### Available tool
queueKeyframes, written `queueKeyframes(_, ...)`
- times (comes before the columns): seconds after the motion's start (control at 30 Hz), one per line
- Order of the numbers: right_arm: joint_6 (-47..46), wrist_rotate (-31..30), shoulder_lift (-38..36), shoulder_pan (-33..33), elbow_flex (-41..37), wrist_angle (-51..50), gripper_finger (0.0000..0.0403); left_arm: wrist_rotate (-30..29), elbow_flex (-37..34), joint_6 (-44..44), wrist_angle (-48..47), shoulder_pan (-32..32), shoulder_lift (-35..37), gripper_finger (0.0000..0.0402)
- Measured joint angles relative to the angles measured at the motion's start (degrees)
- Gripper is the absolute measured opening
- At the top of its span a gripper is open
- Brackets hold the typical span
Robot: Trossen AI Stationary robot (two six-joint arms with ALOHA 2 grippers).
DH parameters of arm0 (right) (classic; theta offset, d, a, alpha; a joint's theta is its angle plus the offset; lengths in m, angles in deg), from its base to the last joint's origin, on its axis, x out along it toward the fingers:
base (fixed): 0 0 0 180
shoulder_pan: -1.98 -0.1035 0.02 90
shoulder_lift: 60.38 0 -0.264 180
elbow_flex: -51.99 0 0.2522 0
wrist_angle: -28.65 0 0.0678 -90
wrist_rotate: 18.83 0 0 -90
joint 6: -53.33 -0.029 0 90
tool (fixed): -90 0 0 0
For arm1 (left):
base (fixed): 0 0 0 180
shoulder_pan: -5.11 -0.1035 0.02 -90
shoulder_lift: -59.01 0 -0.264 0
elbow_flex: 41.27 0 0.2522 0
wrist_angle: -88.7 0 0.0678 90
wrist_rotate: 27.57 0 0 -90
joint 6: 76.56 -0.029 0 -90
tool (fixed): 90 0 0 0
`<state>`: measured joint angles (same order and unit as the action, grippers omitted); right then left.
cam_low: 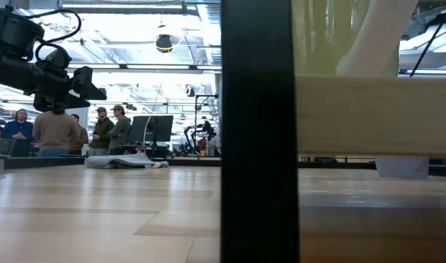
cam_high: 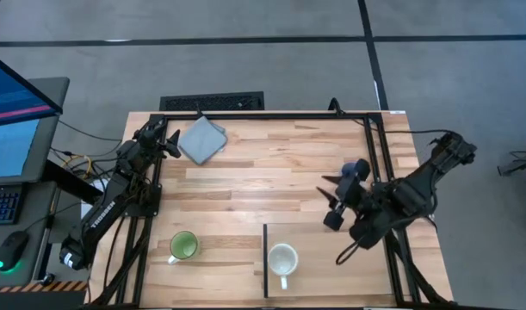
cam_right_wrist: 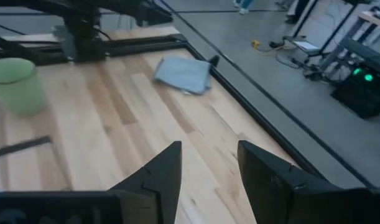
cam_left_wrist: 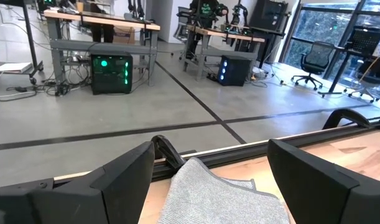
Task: Stack small to large cups/mugs on shelf
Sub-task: Put the green cup on the table
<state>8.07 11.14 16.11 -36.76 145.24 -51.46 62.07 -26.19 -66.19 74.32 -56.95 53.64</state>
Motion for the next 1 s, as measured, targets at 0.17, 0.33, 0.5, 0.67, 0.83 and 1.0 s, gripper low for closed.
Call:
queueKeyframes(0.17, 5.4, 1.8, -7.3, 4.1, -9.3, 9.5, 0.0178, 0.0, 0.0, 0.0, 0.0, 0.0, 0.0, 0.0304)
queueKeyframes(0.33, 20.3, 10.0, -14.6, 11.1, -18.7, 25.7, 0.0178, 0.0, 0.0, 0.0, 0.0, 0.0, 0.0, 0.0304)
queueKeyframes(0.5, 36.4, 22.4, -21.3, 20.9, -27.1, 42.2, 0.0178, -0.1, 0.0, 0.0, 0.0, 0.0, 0.0, 0.0304)
queueKeyframes(0.67, 46.3, 36.8, -26.4, 33.7, -33.4, 51.7, 0.0178, -0.1, 0.0, 0.0, 0.0, 0.0, 0.0, 0.0304)
queueKeyframes(0.83, 50.1, 52.8, -27.9, 46.8, -38.6, 57.4, 0.0178, -0.1, 0.0, 0.0, 0.0, 0.0, 0.0, 0.0304)
queueKeyframes(1.0, 53.2, 64.7, -26.3, 57.8, -42.8, 64.4, 0.0178, -0.1, 0.0, -0.1, 0.0, 0.0, 0.0, 0.0304)
